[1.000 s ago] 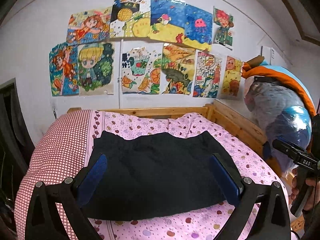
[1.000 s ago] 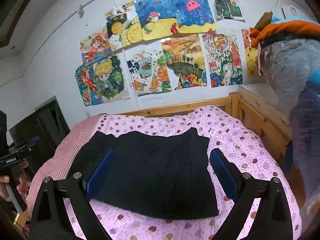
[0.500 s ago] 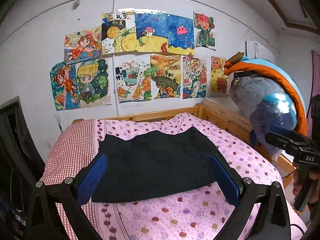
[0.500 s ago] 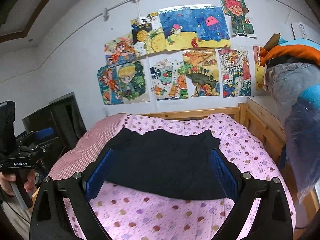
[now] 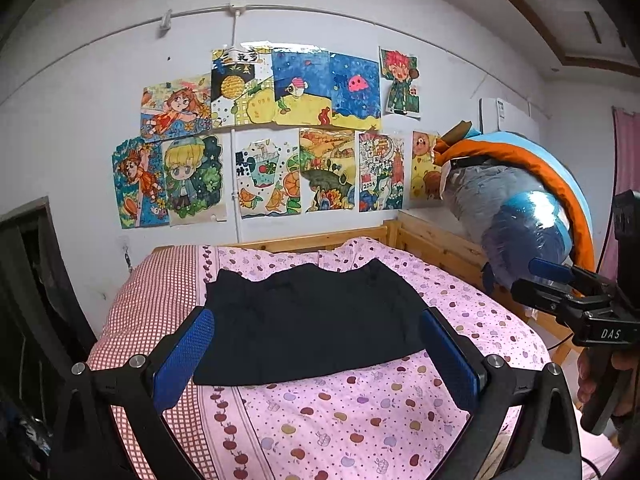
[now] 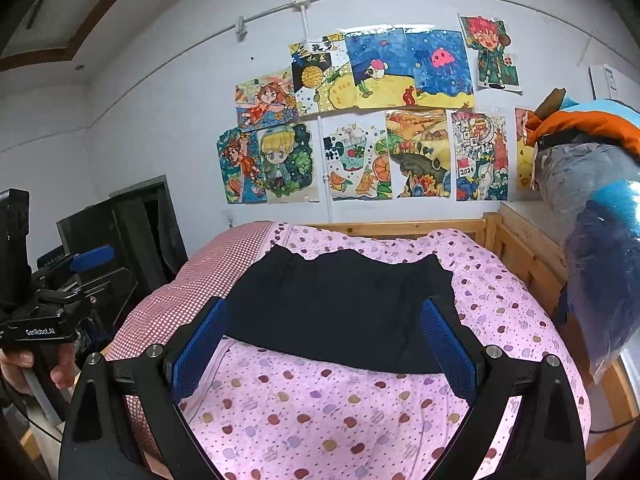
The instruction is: Fold large clothes
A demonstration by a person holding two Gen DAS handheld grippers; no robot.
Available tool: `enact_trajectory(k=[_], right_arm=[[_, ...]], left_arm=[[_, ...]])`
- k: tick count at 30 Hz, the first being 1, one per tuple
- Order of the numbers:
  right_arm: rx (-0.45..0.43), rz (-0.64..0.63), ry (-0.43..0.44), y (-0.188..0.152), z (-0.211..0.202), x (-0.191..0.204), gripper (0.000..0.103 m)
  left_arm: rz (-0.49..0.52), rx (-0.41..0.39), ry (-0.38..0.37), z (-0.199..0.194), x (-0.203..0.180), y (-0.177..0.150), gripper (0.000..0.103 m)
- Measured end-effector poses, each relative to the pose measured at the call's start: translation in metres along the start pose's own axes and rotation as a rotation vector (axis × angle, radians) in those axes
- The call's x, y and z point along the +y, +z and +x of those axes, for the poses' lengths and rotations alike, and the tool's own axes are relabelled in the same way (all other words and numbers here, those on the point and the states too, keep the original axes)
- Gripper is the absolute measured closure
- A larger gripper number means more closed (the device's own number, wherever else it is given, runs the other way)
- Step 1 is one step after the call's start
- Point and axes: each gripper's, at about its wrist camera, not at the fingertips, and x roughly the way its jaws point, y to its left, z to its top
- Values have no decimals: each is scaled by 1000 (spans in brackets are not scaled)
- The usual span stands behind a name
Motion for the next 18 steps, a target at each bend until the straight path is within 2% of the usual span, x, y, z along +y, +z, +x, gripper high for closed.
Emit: enact_trajectory(k=[9,18], right_arm=[[0,-4,-6,-22,-6,17,9],[25,15,-25,-62,9,22,9]], left_arm=[[-40,7,-2,-10,15,-29,0],[-39,3,61,-1,21,-79,0]])
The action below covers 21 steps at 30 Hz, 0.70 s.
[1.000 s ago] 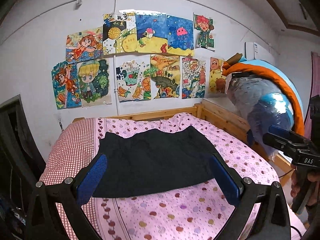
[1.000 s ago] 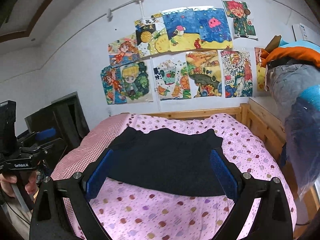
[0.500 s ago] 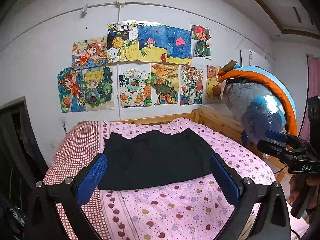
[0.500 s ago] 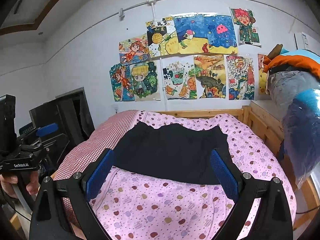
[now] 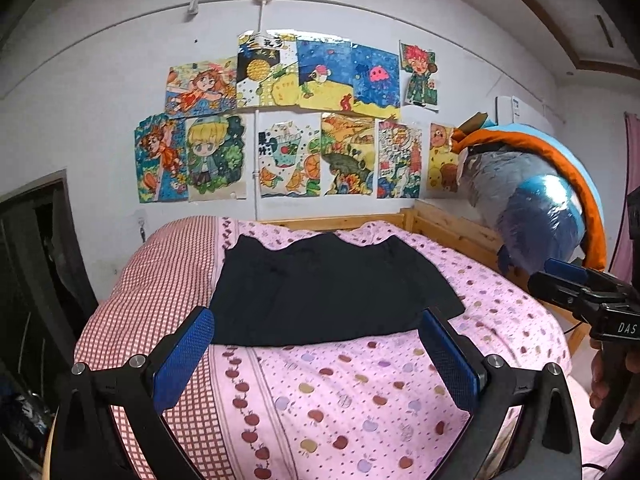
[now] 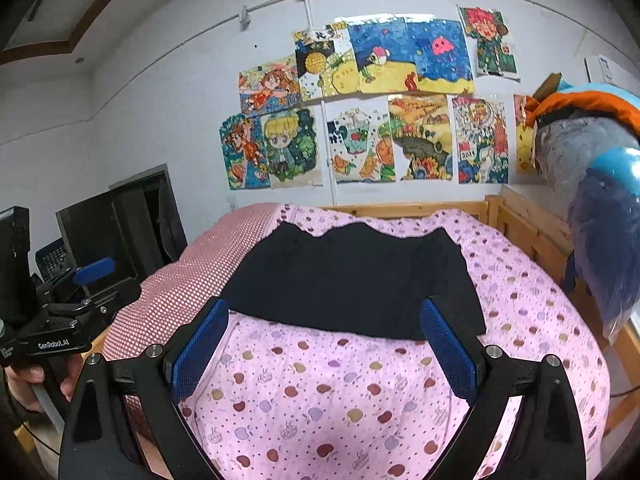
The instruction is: Fold large clothes
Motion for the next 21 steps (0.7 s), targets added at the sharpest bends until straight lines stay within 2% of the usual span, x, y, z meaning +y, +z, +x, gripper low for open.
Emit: enact_trajectory(k=[4,11,16,21], right_arm=[[9,-9,-25,-16,9,0,9],[-8,-57,-74,-37,17,8,9],[-3,-69,-93,-50,23,10,9],[31,-44,-98,-57,34,4,9]], left_arm=[[-17,13,33,9,3,-20,0],[-39,88,56,29,9,-43,0],[-1,106,97,34,7,-57,0],[8,121,100,36,8,-64,0]])
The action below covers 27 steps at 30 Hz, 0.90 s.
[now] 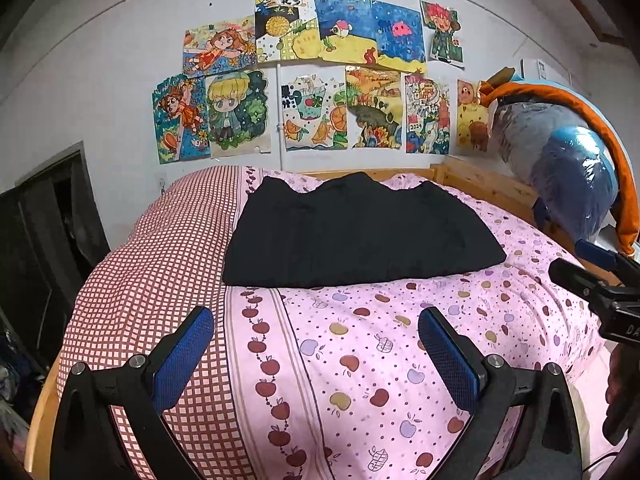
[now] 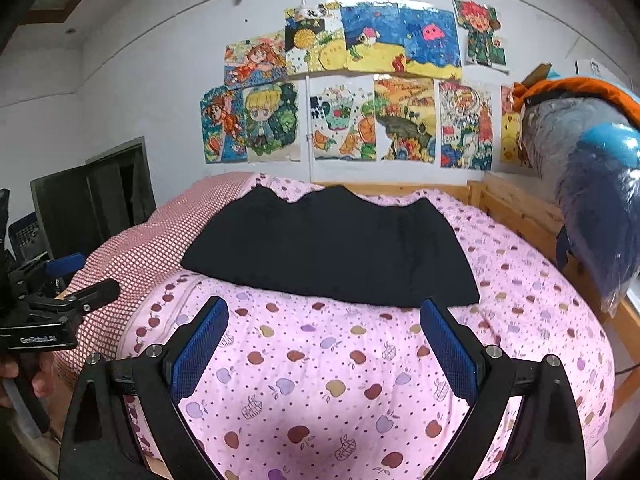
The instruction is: Fold large clothes
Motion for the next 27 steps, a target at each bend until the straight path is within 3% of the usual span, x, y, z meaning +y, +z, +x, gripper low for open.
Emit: enact_trajectory(k=[27], right_arm=[[31,3,15,-3,17,7,9]], left_arm=[[-12,0,7,1,7,0,0]])
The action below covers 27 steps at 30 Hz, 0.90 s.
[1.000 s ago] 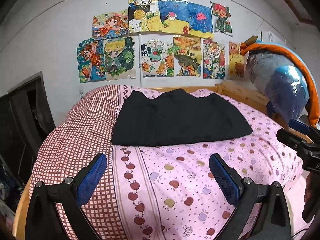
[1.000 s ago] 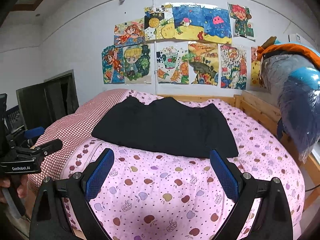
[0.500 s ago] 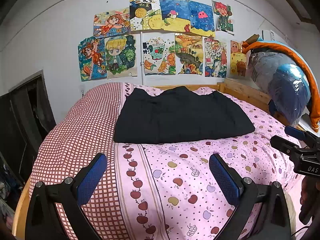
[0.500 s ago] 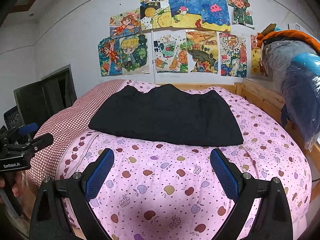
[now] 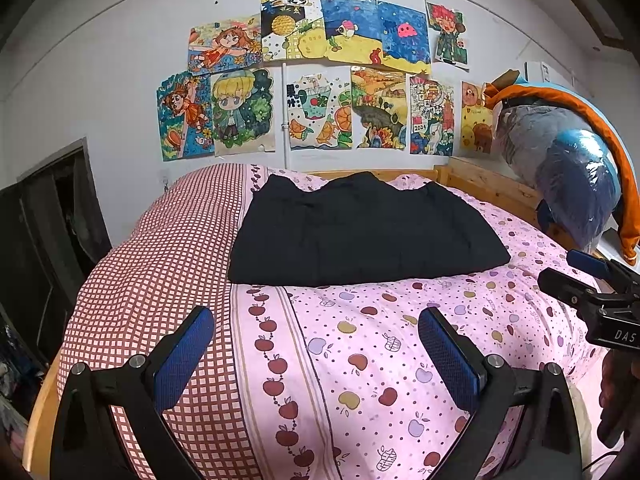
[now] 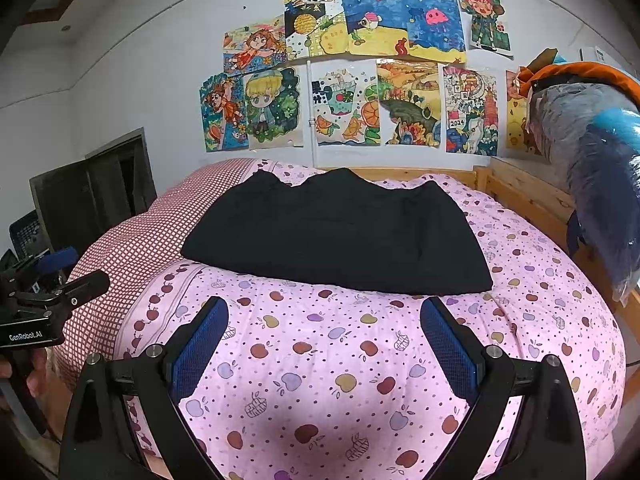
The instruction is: Fold large clothes
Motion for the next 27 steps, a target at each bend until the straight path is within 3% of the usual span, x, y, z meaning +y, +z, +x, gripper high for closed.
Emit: enact_trajectory(k=[27], right_arm=[[9,2,11,-1,4,2,9]], left_arm=[[2,0,3,0,-2,-1,0]])
